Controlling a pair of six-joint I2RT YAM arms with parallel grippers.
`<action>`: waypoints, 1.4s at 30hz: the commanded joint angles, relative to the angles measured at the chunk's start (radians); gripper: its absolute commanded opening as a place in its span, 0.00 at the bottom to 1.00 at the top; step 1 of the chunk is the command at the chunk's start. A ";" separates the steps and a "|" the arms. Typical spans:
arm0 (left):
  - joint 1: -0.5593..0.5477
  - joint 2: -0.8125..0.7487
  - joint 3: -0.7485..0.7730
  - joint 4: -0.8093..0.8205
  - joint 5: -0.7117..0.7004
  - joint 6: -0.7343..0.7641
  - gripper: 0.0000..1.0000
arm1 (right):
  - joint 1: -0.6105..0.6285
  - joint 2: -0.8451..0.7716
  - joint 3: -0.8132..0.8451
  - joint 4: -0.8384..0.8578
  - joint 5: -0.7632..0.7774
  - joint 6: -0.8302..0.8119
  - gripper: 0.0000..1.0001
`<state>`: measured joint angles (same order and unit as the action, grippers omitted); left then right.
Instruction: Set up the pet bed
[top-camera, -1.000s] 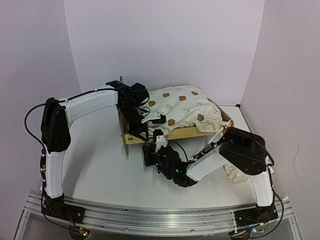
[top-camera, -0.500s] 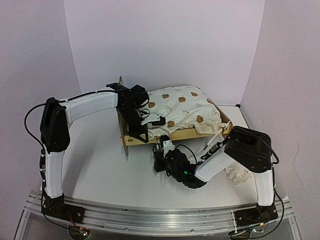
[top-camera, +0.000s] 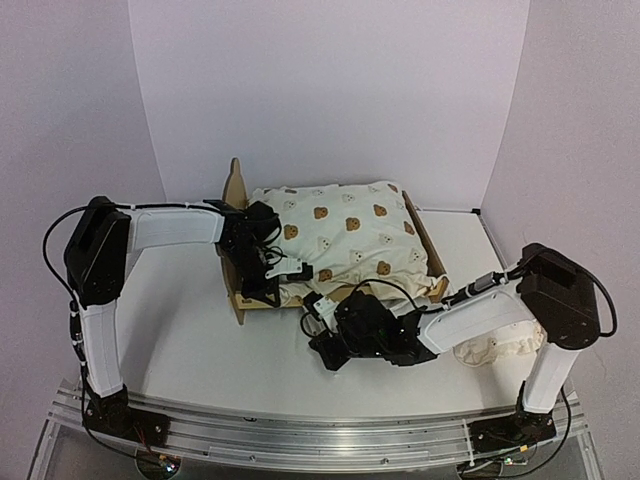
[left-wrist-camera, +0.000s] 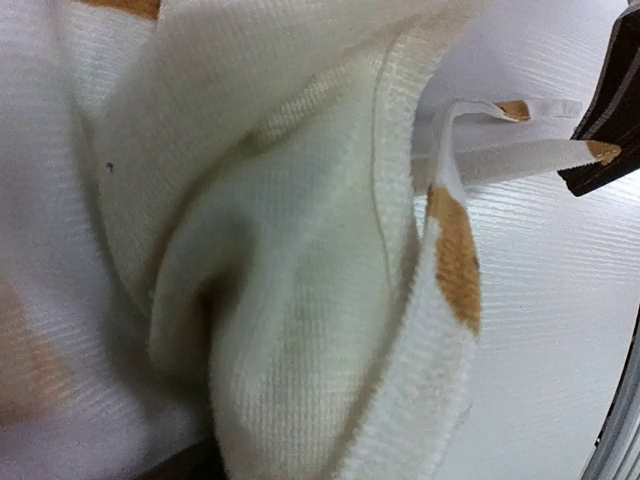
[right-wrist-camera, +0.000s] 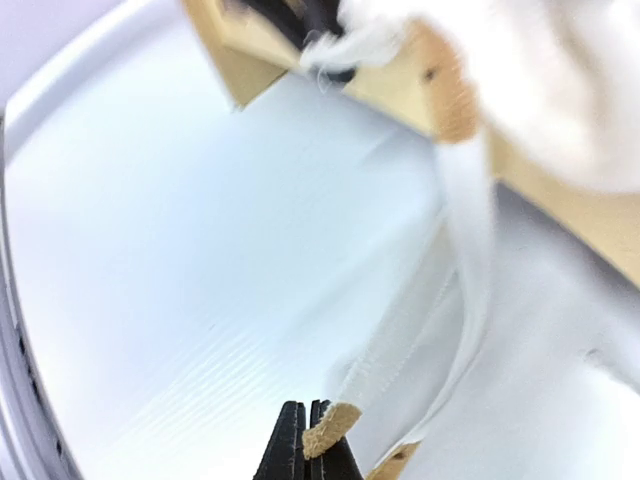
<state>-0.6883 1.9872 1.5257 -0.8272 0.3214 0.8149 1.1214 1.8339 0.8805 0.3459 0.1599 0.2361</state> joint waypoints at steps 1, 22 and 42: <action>0.036 -0.075 -0.065 0.202 0.073 0.012 0.02 | 0.028 0.043 0.097 -0.153 -0.228 -0.044 0.00; 0.106 -0.391 -0.209 -0.019 0.298 0.414 0.74 | 0.005 -0.031 0.465 -0.670 -0.795 -0.266 0.00; -0.010 -0.815 -0.829 0.722 0.484 0.038 0.79 | -0.039 0.042 0.548 -0.361 -0.700 -0.086 0.00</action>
<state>-0.6611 1.1819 0.7238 -0.3524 0.8026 1.0383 1.0786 1.8828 1.4762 -0.1687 -0.6032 0.0559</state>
